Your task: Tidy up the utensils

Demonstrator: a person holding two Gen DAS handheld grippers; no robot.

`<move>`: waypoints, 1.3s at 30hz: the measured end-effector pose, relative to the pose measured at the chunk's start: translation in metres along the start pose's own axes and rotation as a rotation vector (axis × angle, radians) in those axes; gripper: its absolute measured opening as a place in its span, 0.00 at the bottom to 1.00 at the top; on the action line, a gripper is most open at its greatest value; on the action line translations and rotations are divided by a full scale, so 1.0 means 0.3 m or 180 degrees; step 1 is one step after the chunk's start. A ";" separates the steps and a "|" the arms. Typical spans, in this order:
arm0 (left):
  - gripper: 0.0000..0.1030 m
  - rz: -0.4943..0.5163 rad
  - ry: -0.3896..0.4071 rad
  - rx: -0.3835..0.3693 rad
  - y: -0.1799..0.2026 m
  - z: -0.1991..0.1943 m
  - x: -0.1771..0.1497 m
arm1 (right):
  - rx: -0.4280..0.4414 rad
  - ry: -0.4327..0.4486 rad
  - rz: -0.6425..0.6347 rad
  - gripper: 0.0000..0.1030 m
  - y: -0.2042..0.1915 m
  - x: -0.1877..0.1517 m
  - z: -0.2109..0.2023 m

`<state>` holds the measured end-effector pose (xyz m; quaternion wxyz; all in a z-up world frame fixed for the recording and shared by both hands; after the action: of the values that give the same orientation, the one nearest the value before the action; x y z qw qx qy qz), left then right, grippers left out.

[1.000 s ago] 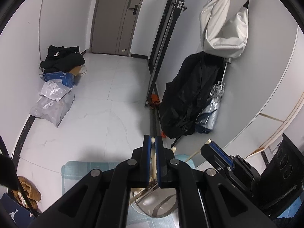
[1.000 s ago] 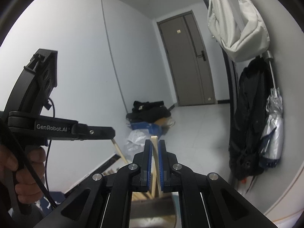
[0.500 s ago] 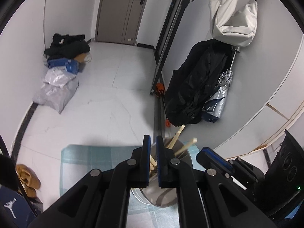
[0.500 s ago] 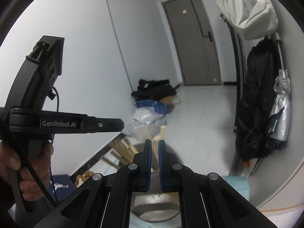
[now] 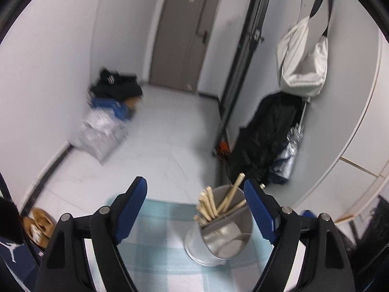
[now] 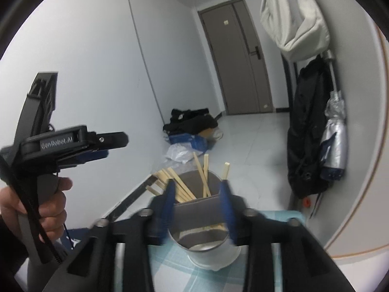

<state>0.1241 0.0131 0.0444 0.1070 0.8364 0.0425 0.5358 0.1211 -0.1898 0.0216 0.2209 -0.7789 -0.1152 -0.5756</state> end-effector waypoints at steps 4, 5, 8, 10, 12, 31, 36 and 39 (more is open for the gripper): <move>0.84 0.0086 0.0182 0.0079 -0.010 -0.063 -0.013 | -0.0070 0.0115 -0.0019 0.65 -0.020 0.017 -0.075; 0.86 0.0108 0.0222 0.0105 -0.009 -0.082 -0.022 | -0.0100 0.0130 -0.0023 0.70 -0.025 0.019 -0.092; 0.91 0.0146 0.0309 0.0152 -0.010 -0.117 -0.042 | -0.0135 0.0226 -0.0038 0.77 -0.040 0.028 -0.135; 0.96 0.0207 0.0391 0.0198 -0.011 -0.141 -0.056 | -0.0213 0.0320 -0.0069 0.85 -0.047 0.029 -0.169; 0.97 0.0258 0.0448 0.0238 -0.011 -0.161 -0.072 | -0.0264 0.0392 -0.0105 0.89 -0.051 0.026 -0.193; 0.97 0.0185 0.0421 0.0390 -0.058 -0.168 -0.246 | -0.0584 0.0409 -0.0393 1.00 -0.088 -0.138 -0.228; 0.97 0.0146 0.0241 0.0401 -0.074 -0.139 -0.280 | -0.0616 0.0389 -0.0423 1.00 -0.084 -0.157 -0.219; 0.97 0.0133 0.0211 0.0409 -0.083 -0.137 -0.290 | -0.0637 0.0359 -0.0401 1.00 -0.076 -0.168 -0.216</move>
<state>0.0512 0.0266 -0.0218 0.0404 0.8241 0.0629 0.5615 0.0407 -0.1970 -0.0058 0.1116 -0.7547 -0.0932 -0.6398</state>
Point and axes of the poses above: each gripper's, at about its wrist camera, not at the fingertips, and z roughly the way its jaws point, y to its right, x to its top, the point moved 7 cm from there along z, roughly the way its jaws point, and after that the axes turned 9 degrees about y, right-handed, at the moved point
